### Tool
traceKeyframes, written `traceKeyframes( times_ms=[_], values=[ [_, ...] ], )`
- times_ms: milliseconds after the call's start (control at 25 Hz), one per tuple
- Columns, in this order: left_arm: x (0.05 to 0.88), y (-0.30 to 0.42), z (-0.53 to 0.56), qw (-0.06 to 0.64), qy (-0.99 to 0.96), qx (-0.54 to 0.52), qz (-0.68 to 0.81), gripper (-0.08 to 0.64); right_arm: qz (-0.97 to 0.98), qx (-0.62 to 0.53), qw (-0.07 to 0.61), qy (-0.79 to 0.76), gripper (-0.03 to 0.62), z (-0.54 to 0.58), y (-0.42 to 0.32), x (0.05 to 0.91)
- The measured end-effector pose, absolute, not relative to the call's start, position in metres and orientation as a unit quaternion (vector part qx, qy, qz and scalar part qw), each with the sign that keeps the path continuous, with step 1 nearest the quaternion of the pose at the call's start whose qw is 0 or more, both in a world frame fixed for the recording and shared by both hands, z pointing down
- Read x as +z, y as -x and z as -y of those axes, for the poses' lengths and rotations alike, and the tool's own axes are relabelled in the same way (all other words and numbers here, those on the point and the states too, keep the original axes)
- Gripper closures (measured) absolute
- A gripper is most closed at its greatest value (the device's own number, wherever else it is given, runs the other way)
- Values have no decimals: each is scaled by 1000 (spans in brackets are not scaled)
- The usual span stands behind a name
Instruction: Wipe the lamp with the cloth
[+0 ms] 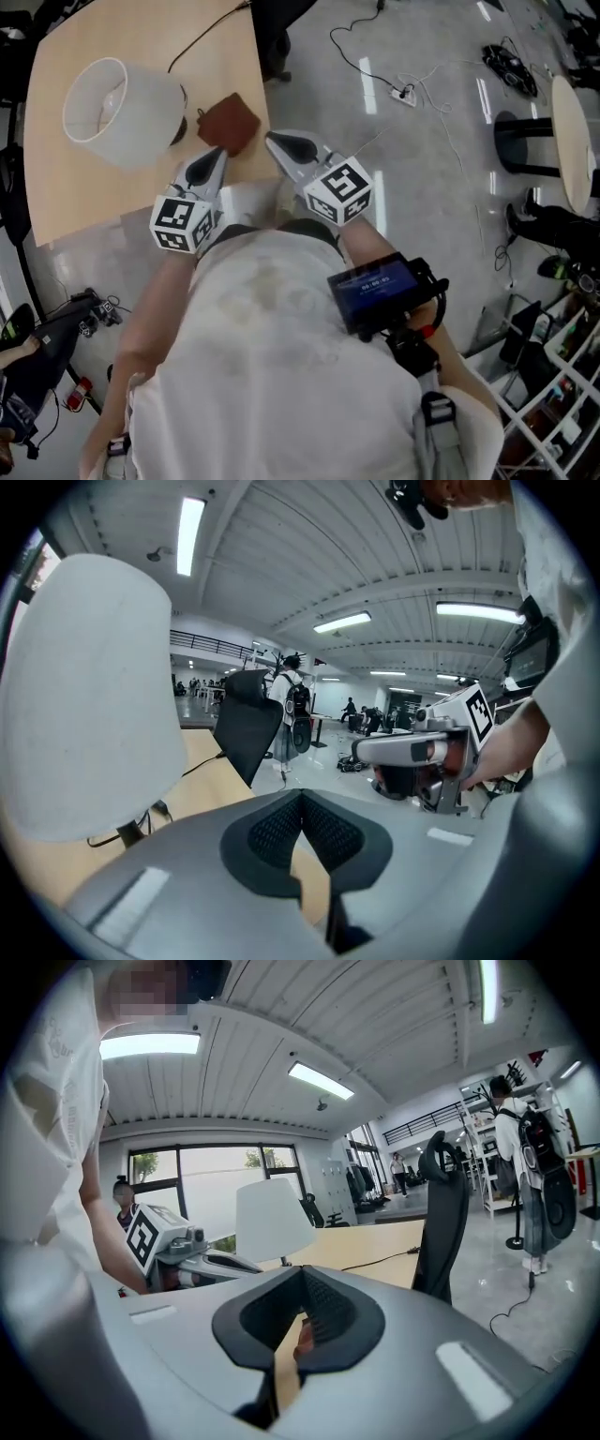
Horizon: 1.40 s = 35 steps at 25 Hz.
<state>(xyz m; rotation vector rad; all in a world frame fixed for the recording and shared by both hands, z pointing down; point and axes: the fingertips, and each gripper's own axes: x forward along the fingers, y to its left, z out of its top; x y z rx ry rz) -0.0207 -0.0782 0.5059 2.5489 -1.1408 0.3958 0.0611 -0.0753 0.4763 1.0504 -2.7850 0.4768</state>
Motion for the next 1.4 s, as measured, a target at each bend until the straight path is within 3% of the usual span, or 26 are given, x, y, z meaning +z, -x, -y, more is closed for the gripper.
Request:
traceKeyframes(
  times_ms=[480,640,760,920,1240,1400],
  values=[
    [575,-31,101,199,-838,198,469,558,922,189,57,-332,580,89,-135,514],
    [600,-14,121,213,-816,244,479,554,922,207,45,-325,580,106,-125,522],
    [625,-9,131,227,-798,285,480,475,923,214,40,-318,580,112,-124,530],
    [669,-2,136,246,-771,361,463,303,920,225,39,-318,580,110,-128,537],
    [727,21,149,271,-740,452,418,187,908,246,47,-336,580,111,-144,549],
    [734,13,145,318,-739,436,404,214,905,247,52,-342,580,110,-150,550]
  ],
)
